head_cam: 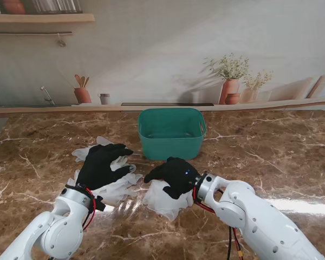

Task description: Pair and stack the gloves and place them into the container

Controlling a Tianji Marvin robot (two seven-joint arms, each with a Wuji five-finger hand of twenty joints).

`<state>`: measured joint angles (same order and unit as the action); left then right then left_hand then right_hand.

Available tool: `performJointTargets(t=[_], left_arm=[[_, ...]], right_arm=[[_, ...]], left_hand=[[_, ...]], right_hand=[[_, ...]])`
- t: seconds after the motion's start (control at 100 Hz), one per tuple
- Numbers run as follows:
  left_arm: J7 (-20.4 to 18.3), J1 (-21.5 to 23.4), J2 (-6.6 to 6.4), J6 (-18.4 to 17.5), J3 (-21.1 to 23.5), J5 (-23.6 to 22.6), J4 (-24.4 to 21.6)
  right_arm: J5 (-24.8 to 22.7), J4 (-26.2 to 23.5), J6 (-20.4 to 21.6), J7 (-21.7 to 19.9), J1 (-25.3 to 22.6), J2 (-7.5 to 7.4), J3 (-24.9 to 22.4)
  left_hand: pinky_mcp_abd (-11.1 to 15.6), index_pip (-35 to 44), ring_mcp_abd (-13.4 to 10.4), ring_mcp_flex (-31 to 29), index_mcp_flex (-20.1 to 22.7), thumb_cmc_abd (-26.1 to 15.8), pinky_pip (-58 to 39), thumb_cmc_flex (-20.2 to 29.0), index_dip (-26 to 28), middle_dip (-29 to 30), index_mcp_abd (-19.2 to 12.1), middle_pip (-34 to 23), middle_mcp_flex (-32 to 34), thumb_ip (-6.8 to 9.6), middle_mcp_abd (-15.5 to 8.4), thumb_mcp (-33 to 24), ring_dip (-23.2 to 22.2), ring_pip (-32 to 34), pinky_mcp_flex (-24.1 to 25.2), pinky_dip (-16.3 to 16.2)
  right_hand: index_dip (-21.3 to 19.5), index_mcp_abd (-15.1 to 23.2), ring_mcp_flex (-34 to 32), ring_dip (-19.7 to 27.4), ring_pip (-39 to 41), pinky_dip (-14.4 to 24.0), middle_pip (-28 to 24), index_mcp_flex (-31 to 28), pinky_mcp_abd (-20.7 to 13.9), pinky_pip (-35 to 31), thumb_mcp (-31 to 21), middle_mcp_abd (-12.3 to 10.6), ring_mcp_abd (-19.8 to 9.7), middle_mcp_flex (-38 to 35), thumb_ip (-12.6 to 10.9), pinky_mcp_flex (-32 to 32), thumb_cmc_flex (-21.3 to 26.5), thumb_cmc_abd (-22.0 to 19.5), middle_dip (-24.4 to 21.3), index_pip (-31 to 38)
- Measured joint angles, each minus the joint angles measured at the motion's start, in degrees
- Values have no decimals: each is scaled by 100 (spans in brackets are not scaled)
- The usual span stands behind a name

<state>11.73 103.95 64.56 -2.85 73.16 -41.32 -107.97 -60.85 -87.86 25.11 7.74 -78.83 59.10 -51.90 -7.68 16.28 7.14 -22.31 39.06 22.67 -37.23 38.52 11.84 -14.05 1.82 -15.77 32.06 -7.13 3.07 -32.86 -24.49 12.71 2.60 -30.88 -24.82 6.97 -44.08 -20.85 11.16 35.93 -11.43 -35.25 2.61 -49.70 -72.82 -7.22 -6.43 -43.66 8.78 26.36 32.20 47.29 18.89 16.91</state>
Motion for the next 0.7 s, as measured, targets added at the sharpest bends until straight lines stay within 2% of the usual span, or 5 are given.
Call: performJointTargets(t=[0.17,0.33,0.57,0.64,0.7], left_arm=[[-6,38,0,1,57,-15,-30],[9,60,-1,-2,77,-29,-37],[11,73,-1,-46,103,-55,-39],[11,77,-1,-46,110,-55,-39],[10,84,-1,-44,119,-56,-43]], right_arm=[[3,282,-102,-367,438,-7,540],[15,508,-162,-648,836,-44,1044],[109,944,-643,-704,1520,-54,2019],[78,1049,-814,-665,1650,-38,2198],[51,1109,-953,-640,1725,-28,2309]], left_hand=[[0,0,0,0,0,0,0,0,0,1,0,0,0,0,0,0,1,0,0,0],[0,0,0,0,0,0,2,0,0,1,0,0,0,0,0,0,1,0,0,0],[0,0,0,0,0,0,2,0,0,1,0,8,149,0,-2,0,1,0,0,0],[0,0,0,0,0,0,2,0,0,1,0,8,150,0,-2,0,1,0,0,0],[0,0,0,0,0,0,2,0,0,1,0,8,150,0,-2,0,1,0,0,0]], right_hand=[[140,-286,715,246,-312,-15,184,658,13,368,0,63,-21,790,0,-467,0,34,-250,-278],[258,-296,1202,519,-412,-15,217,908,10,581,22,123,-67,1340,0,-686,0,35,-496,-489],[323,-292,1275,597,-164,-16,19,1083,-54,648,178,166,-65,1519,0,-706,-3,28,-705,-744],[324,-424,1267,363,150,58,-182,1090,-71,648,287,170,-55,1420,0,-695,-10,28,-694,-837],[325,-534,1095,-23,519,171,-540,1221,-112,629,380,163,-39,1061,0,-690,-13,34,-266,-928]])
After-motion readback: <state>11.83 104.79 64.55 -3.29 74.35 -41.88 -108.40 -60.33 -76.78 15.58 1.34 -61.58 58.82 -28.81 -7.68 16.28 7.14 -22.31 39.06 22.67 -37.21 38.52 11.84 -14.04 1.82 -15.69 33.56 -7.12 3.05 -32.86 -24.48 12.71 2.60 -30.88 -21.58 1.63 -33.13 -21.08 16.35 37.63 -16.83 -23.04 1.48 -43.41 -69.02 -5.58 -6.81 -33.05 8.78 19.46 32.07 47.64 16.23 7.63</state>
